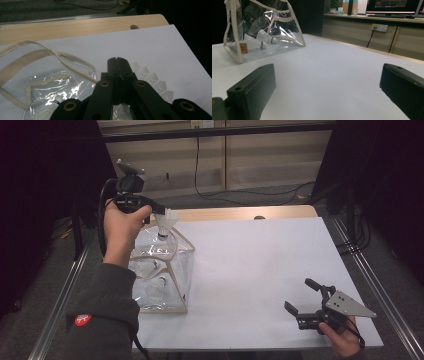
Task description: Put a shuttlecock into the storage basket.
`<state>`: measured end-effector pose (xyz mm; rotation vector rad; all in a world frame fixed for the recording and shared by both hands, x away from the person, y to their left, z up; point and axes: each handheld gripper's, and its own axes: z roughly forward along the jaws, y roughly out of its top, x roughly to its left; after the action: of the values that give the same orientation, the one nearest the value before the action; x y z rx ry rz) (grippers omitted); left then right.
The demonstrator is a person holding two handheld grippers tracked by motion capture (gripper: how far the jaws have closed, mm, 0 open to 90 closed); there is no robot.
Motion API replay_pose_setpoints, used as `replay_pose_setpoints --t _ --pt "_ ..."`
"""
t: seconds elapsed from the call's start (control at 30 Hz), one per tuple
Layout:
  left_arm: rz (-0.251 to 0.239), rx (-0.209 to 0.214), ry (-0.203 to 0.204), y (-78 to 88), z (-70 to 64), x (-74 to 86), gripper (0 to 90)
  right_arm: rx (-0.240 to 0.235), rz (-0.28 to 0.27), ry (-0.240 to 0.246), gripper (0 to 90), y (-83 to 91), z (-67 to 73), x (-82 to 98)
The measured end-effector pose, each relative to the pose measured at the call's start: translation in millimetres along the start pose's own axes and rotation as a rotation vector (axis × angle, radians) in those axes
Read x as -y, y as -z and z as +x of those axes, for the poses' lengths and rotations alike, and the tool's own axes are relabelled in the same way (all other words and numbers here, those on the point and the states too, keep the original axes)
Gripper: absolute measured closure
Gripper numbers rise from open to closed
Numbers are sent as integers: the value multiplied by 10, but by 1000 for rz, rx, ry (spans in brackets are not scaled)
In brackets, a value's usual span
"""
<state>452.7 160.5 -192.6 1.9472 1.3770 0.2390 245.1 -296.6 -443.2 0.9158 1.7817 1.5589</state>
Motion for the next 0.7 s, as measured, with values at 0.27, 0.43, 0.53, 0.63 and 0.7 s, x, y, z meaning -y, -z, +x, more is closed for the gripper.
replay_pose_setpoints --t 0.27,0.43,0.53,0.63,0.7 --pt "-2 1 14 -17 33 8 900 1 0 0 3 0 0 0" --pt "2 -9 18 -44 70 30 900 0 -1 -2 3 0 1 0" --pt "6 -16 21 -51 103 43 900 0 0 -1 3 1 0 0" --pt "5 -24 27 -61 117 55 900 0 -1 -3 3 1 2 0" --pt "6 -25 28 -59 136 60 900 -1 2 0 3 -1 0 1"
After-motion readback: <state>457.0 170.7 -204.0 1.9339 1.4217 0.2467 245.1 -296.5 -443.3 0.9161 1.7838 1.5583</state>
